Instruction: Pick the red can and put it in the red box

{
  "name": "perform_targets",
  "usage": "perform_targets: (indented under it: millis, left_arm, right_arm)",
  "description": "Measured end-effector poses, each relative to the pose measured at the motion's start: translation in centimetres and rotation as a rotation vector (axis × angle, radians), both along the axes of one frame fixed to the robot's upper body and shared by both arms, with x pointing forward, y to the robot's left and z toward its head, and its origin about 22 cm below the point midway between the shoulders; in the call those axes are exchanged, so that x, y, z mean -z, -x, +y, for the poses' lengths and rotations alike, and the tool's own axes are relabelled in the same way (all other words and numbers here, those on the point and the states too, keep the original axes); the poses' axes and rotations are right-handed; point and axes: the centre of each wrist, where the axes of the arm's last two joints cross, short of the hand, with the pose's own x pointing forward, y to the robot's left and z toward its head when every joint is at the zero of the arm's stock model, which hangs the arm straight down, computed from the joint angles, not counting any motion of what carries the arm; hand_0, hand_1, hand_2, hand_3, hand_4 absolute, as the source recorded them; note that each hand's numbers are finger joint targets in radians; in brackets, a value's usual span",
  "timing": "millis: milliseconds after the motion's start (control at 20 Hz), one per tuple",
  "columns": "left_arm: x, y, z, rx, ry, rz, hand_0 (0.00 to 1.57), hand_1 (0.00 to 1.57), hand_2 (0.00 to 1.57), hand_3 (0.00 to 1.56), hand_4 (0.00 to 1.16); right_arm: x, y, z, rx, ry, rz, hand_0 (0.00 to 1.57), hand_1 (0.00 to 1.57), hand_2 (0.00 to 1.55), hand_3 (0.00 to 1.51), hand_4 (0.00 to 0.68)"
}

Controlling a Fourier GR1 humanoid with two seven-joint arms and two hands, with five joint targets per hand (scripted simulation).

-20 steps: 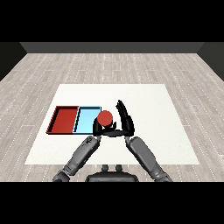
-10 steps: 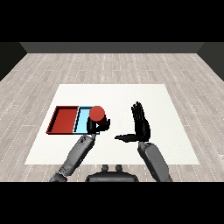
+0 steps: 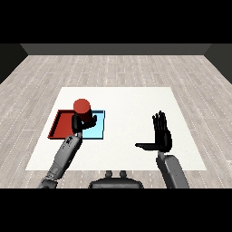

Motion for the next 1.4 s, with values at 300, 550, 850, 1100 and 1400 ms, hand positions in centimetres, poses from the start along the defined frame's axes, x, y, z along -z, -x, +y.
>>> perform_targets:
  millis: [300, 550, 850, 1100, 1400]
  left_arm:
    - [-0.2, -0.9, 7.4, -0.132, -0.164, 0.120, 1.57, 1.57, 1.55, 1.49, 1.11]
    - [1.9, -1.8, 12.5, -0.244, -0.281, 0.316, 1.57, 1.57, 1.55, 1.47, 1.05]
    - [4.7, -1.7, 17.8, -0.370, -0.401, 0.585, 0.94, 0.94, 0.85, 0.67, 0.89]
    - [7.4, -0.8, 19.6, -0.416, -0.451, 0.781, 0.96, 0.96, 0.91, 0.00, 0.72]
    - [9.7, -0.2, 19.3, -0.342, -0.477, 0.914, 0.00, 0.00, 0.00, 0.00, 0.20]
  right_arm:
    - [1.2, 0.9, -2.4, 0.032, -0.010, 0.041, 0.00, 0.00, 0.00, 0.00, 0.000]
    - [2.3, 0.6, -2.9, 0.049, -0.004, 0.071, 0.00, 0.00, 0.00, 0.00, 0.000]
    - [3.2, -1.1, -3.0, 0.059, -0.004, 0.071, 0.00, 0.00, 0.00, 0.00, 0.000]
    - [4.1, -2.1, -2.8, 0.070, 0.005, 0.079, 0.00, 0.00, 0.00, 0.00, 0.000]
    - [5.2, -3.4, -2.3, 0.077, 0.011, 0.072, 0.00, 0.00, 0.00, 0.00, 0.000]
